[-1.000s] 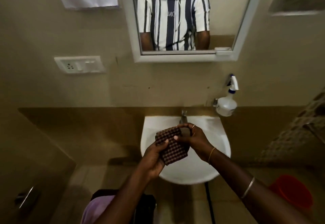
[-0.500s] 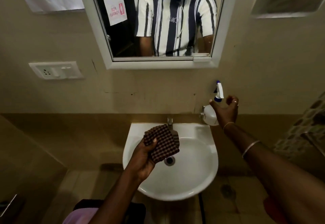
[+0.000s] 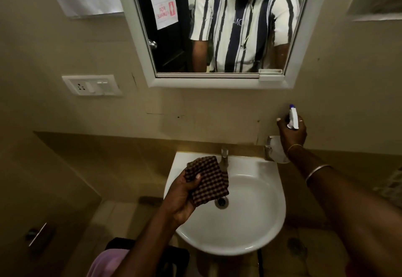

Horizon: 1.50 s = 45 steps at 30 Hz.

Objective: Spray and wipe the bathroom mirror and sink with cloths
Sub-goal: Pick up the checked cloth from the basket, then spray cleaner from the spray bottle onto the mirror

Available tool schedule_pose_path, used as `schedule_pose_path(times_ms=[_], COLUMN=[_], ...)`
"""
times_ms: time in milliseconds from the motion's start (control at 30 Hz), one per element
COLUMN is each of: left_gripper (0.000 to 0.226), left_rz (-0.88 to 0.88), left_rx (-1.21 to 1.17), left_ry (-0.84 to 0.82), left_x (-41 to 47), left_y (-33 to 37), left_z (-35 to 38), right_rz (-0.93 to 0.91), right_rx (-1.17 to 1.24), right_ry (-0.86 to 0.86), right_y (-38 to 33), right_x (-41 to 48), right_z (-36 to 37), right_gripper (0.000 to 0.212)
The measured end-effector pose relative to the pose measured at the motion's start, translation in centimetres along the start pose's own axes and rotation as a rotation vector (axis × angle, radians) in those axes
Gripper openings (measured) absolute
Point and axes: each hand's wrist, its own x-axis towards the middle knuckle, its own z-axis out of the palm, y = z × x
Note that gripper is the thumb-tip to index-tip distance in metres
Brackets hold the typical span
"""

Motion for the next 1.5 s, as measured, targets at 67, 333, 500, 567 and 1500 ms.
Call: schedule_pose_path(times_ms=[67, 333, 500, 567, 1500], left_gripper=[0.043, 0.039, 0.035, 0.036, 0.045], left_rz=[-0.002, -0.042, -0.072, -0.074, -0.113], left_rx=[0.016, 0.065, 0.075, 0.072, 0.187], left_ry=[0.003, -0.019, -0.084, -0.095, -0.190], left_x=[0.3, 2.1, 3.3, 3.8, 5.5], left_y=[0.3, 1.3, 3.0, 3.6, 8.7], left_z=[0.0, 1.2, 2.1, 2.4, 5.8], right_rz=[0.002, -0.010, -0.012, 0.013, -0.010], right_rx=[-0.011, 0.019, 0.098, 0.106, 0.011], right_ry=[0.019, 0.088, 0.066, 0.023, -0.148], right_y=[-0.1, -1.1, -3.9, -4.5, -12.2], right_x=[0.2, -1.6, -5.9, -7.8, -30.7], right_z=[0.4, 0.8, -0.3, -0.5, -0.3], right_gripper=[0.038, 0.031, 0.027, 0.027, 0.029])
